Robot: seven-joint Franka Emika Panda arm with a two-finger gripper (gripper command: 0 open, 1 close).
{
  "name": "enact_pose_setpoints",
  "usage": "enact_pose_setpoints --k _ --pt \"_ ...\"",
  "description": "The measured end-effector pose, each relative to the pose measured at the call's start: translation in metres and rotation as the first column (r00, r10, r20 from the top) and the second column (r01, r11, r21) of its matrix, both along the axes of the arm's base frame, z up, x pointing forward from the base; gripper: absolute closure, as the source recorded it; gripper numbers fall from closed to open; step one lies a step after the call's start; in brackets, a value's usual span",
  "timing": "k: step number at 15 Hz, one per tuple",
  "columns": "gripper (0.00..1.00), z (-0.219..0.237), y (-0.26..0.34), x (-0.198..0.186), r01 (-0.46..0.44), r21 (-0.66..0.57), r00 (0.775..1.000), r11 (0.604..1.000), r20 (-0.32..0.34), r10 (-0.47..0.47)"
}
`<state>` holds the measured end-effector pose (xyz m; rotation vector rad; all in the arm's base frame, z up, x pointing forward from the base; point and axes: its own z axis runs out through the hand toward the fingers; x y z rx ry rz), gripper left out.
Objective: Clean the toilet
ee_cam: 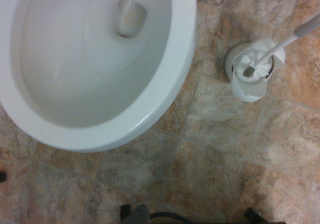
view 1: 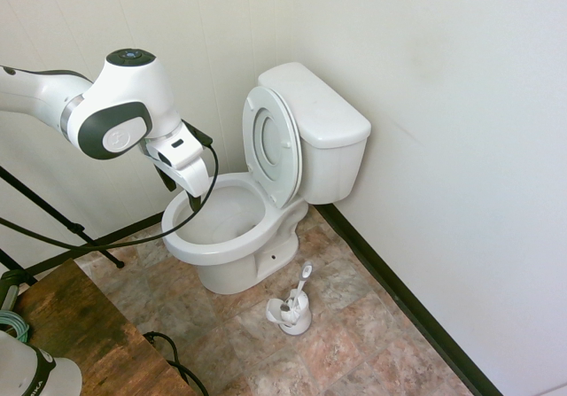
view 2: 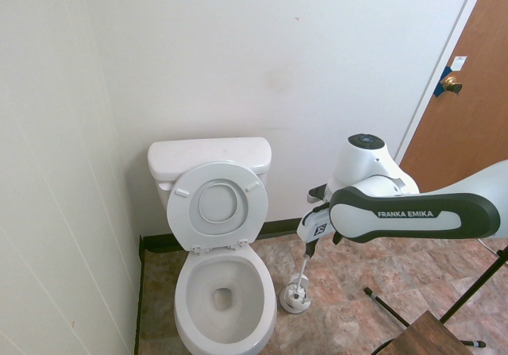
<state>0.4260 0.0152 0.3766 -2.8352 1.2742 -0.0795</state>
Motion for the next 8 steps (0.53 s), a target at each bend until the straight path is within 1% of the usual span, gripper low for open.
enact_pose_setpoints --k 2,4,6,8 --pt "0.00 0.000 0.000 0.001 0.003 0.001 1.000 1.000 -0.001 -0.003" --pt "0.00 -0.002 -0.008 0.013 0.035 0.007 0.999 0.999 -0.007 -0.035" --pt "0.00 -0.011 -0.027 0.037 0.086 0.019 0.996 0.996 -0.021 -0.086" --pt "0.00 -0.028 -0.048 0.065 0.153 0.026 0.988 0.988 -0.034 -0.152"
